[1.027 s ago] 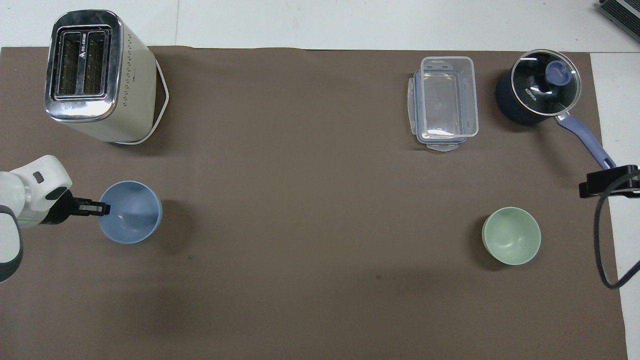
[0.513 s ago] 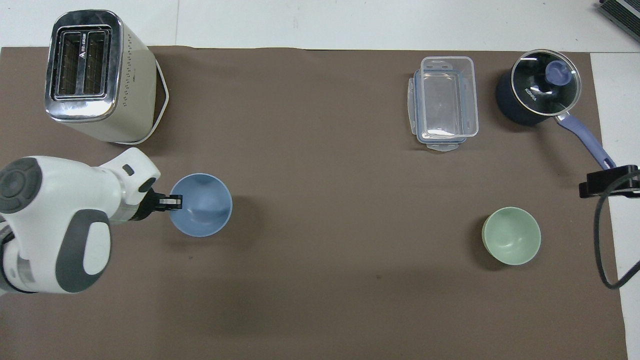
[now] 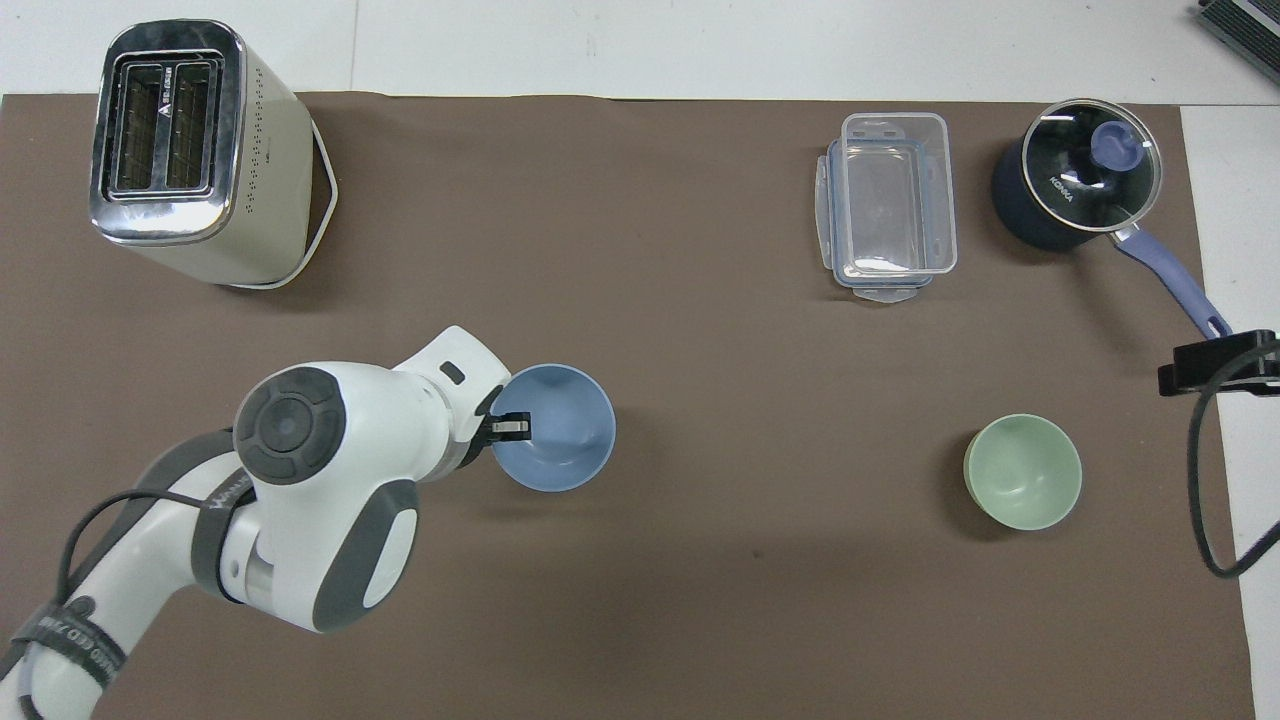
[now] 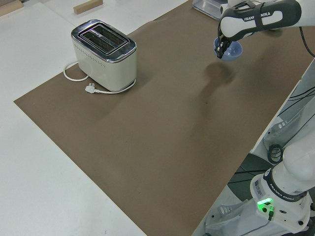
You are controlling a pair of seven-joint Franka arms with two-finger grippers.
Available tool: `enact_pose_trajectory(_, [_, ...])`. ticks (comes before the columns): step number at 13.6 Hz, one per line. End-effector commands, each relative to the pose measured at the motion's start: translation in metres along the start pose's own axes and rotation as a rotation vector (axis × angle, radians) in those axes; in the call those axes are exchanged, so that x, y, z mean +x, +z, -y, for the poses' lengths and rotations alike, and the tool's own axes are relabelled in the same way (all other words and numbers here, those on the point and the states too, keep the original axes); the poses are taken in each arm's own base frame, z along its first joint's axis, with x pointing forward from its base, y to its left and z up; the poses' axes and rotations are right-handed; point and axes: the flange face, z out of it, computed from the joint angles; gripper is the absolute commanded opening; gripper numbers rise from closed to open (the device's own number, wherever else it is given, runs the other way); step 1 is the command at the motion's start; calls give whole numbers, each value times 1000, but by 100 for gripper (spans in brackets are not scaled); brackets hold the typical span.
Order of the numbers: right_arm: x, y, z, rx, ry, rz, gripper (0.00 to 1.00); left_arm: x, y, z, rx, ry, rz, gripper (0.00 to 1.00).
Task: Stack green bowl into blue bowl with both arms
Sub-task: 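Slide the blue bowl with the left gripper toward the table center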
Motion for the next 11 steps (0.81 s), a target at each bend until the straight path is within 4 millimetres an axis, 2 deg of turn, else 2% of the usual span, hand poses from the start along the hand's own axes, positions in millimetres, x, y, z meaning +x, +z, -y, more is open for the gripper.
enact_pose_trajectory(1, [-3, -3, -1, 13, 11, 6, 100, -3, 18, -17, 1, -5, 6, 0])
enact_pose_trajectory(5, [-3, -4, 0, 13, 9, 4, 100, -13, 40, -26, 17, 14, 46, 0])
enact_pose_trajectory(7, [-3, -2, -1, 13, 11, 7, 100, -19, 42, -34, -12, -5, 66, 4])
enact_pose_trajectory(8, [-3, -3, -1, 13, 11, 6, 100, -19, 43, -34, -14, -8, 72, 11])
enact_pose_trajectory(9, [-3, -3, -1, 13, 11, 6, 100, -20, 42, -35, -14, -8, 72, 25])
enact_pose_trajectory(11, [-3, -4, -1, 13, 11, 4, 100, -16, 37, -38, -20, -4, 68, 68])
